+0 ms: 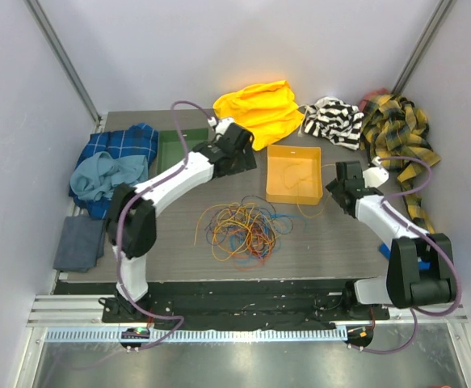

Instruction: Untangle the cables

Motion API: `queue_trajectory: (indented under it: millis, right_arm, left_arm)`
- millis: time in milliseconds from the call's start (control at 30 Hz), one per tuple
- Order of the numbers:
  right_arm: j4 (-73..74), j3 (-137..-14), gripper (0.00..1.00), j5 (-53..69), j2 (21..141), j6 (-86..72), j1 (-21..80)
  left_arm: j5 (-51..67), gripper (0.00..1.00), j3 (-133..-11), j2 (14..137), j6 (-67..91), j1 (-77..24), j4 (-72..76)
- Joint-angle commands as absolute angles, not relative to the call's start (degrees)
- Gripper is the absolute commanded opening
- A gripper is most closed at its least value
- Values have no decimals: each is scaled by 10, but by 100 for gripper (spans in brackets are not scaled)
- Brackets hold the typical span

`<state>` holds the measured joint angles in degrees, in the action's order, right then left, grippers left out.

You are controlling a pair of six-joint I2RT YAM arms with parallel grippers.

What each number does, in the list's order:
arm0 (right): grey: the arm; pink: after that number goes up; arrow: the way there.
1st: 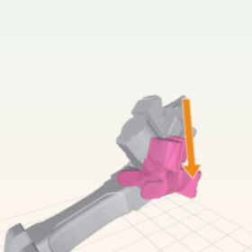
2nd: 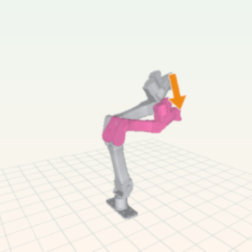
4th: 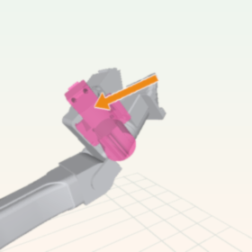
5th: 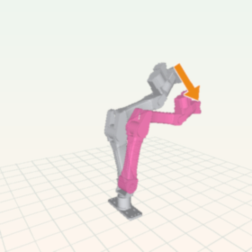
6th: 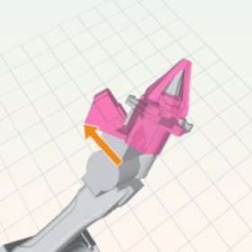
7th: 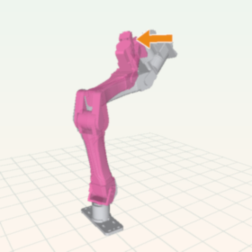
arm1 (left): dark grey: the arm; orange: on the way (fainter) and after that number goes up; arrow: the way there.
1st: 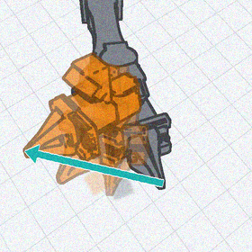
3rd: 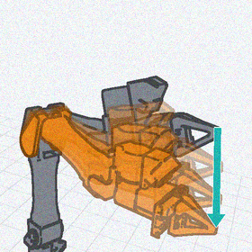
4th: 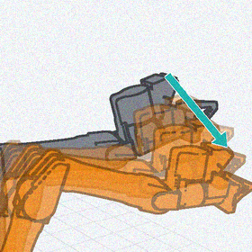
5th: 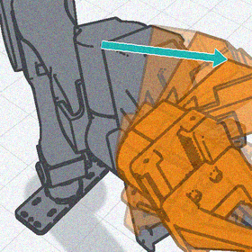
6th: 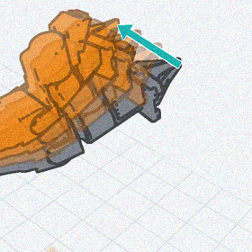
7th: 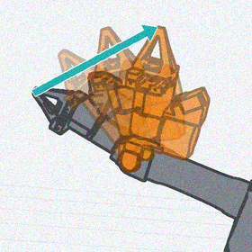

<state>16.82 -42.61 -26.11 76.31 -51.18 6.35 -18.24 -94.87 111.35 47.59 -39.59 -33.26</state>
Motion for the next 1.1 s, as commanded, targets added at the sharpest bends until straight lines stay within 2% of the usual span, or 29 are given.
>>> queue_trajectory:
  millis: [0, 133, 433, 933, 1067]
  right_arm:
    - [128, -456, 66, -249, 825, -509, 19]
    - [90, -479, 62, -224, 868, -502, 15]
    - [54, -466, 61, -217, 856, -495, 16]
    - [36, -537, 60, -207, 967, -453, 16]
    - [41, -555, 49, -219, 986, -447, 16]
  left_arm:
    - [-200, 78, -880, 998, 474, -392, -309]
    - [-177, 77, -792, 930, 490, -394, -282]
    - [-156, 77, -645, 821, 499, -396, -253]
    - [-138, 76, -587, 789, 515, -413, -250]
    - [-139, 75, -582, 787, 516, -415, -251]
